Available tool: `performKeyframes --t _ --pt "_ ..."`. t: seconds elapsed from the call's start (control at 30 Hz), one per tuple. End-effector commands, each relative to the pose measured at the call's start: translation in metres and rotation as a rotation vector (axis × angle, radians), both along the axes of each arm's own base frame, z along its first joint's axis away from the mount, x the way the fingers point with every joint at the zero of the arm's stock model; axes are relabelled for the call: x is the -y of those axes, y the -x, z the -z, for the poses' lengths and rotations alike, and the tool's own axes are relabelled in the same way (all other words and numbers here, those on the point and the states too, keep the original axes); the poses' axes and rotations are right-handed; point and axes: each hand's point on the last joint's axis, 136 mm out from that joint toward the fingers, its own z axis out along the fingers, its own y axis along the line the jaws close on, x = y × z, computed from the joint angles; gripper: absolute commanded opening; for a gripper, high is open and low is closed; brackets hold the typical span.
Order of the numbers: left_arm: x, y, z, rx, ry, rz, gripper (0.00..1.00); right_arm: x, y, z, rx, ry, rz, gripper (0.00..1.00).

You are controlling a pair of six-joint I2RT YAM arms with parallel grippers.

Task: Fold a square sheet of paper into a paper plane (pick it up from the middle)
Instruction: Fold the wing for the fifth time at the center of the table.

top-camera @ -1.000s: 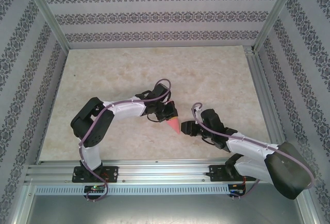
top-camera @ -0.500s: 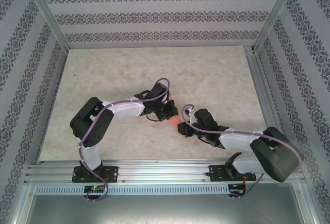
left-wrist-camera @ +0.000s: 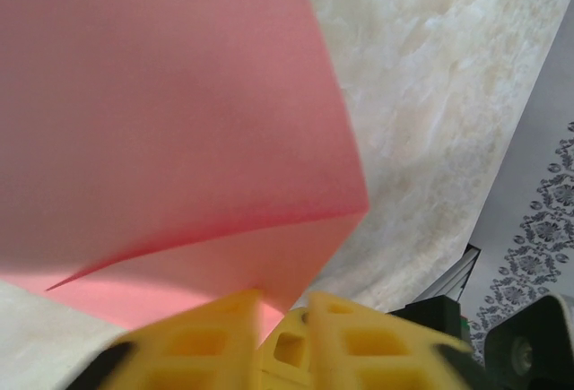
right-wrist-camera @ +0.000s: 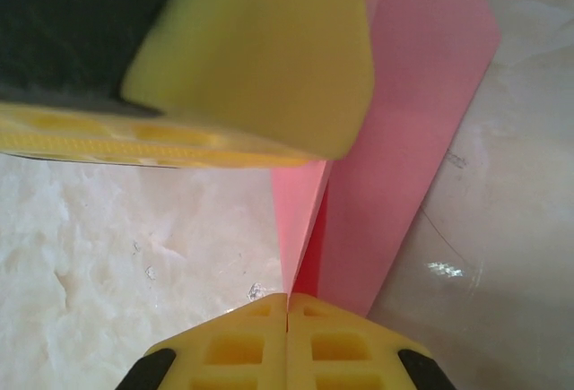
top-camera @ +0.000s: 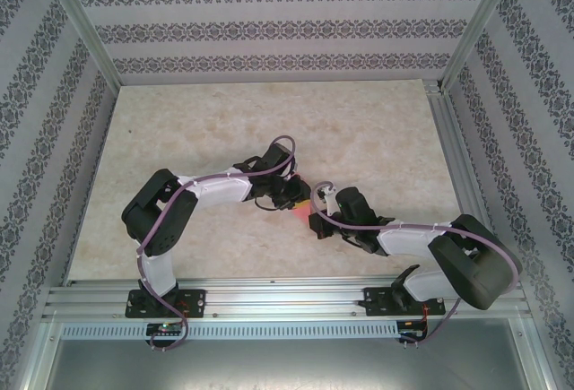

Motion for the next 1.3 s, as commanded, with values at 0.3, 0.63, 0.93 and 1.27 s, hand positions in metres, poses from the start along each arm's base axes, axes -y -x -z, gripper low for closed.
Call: performKeyframes --t 0.3,0.63,0.93,1.27 --pt "-0.006 -0.003 -0.01 -0.065 0.005 -0.083 0.49 -0.01 -0.009 -0.012 0.133 0.075 -0.062 0.06" --pt "-0.019 -0.001 -0.009 -0.07 -0.088 -0.089 0.45 -0.007 -0.008 -0.008 0.161 0.132 -0.055 0.08" --pt "-0.018 -0.002 -0.005 -0.076 -0.099 -0.089 0.38 -0.005 -0.009 -0.007 0.171 0.146 -0.047 0.09" --pt "-0.015 -0.003 -0.001 -0.088 -0.109 -0.079 0.39 -0.006 -0.008 -0.007 0.176 0.148 -0.05 0.1"
